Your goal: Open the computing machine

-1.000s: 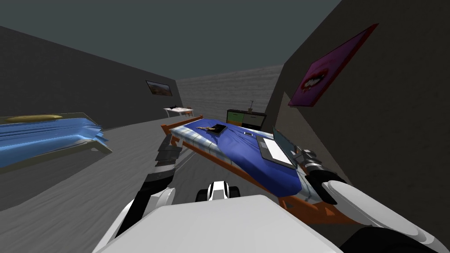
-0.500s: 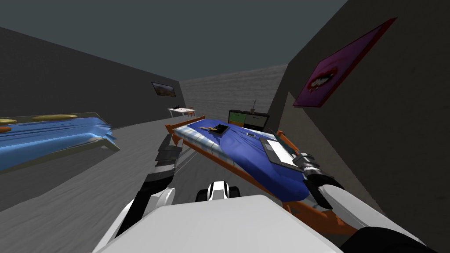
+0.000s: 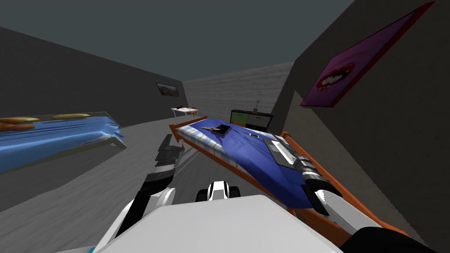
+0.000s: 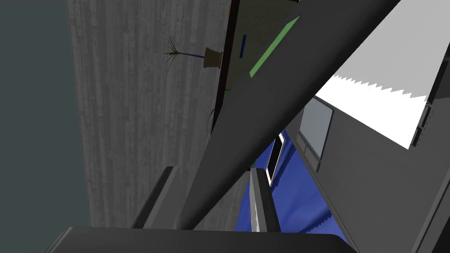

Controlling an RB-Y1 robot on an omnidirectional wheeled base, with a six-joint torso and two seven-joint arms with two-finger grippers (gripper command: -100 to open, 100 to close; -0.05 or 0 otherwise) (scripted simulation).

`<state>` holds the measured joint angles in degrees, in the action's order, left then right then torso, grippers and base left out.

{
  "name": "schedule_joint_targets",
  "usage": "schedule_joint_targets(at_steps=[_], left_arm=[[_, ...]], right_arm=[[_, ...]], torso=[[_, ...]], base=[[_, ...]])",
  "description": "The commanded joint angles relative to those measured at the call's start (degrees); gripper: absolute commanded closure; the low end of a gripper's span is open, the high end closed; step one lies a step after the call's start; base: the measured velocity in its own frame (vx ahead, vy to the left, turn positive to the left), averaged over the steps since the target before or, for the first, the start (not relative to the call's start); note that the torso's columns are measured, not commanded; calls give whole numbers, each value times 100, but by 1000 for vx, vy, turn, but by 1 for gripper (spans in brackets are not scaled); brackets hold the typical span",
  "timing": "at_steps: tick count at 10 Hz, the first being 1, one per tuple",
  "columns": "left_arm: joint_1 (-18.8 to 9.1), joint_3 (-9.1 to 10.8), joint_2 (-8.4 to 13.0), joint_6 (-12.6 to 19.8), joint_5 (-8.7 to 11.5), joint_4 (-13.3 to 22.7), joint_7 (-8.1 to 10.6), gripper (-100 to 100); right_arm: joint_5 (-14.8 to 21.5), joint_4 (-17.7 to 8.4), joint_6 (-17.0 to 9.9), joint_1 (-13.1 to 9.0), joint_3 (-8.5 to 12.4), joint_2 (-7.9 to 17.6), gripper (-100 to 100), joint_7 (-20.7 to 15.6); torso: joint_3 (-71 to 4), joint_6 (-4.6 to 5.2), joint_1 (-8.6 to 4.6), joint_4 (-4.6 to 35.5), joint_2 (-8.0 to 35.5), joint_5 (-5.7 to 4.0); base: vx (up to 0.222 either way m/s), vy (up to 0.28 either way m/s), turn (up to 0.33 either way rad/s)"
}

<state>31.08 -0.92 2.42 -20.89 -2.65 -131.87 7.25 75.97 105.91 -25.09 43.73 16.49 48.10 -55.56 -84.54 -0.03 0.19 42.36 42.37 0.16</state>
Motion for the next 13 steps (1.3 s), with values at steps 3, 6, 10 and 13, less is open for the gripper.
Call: schedule_joint_targets(at_steps=[3, 6, 10, 13], left_arm=[[1, 0, 0, 0, 0, 0, 0, 0], [1, 0, 0, 0, 0, 0, 0, 0], [0, 0, 0, 0, 0, 0, 0, 0], [0, 0, 0, 0, 0, 0, 0, 0]], right_arm=[[-380, 169, 275, 294, 420, 414, -100, 77], [-647, 286, 466, 488, 716, 696, -100, 144], [-724, 310, 399, 494, 622, 675, 0, 43], [-724, 310, 399, 494, 622, 675, 0, 43]], torso=[[-6, 3, -8, -7, -12, -9], [-4, 2, -3, 0, -5, 2], [5, 5, -14, 0, 6, -8], [-5, 3, -21, -8, -11, -16]], base=[[48, 44, -136], [57, 37, -107], [6, 5, -1], [0, 0, 0]])
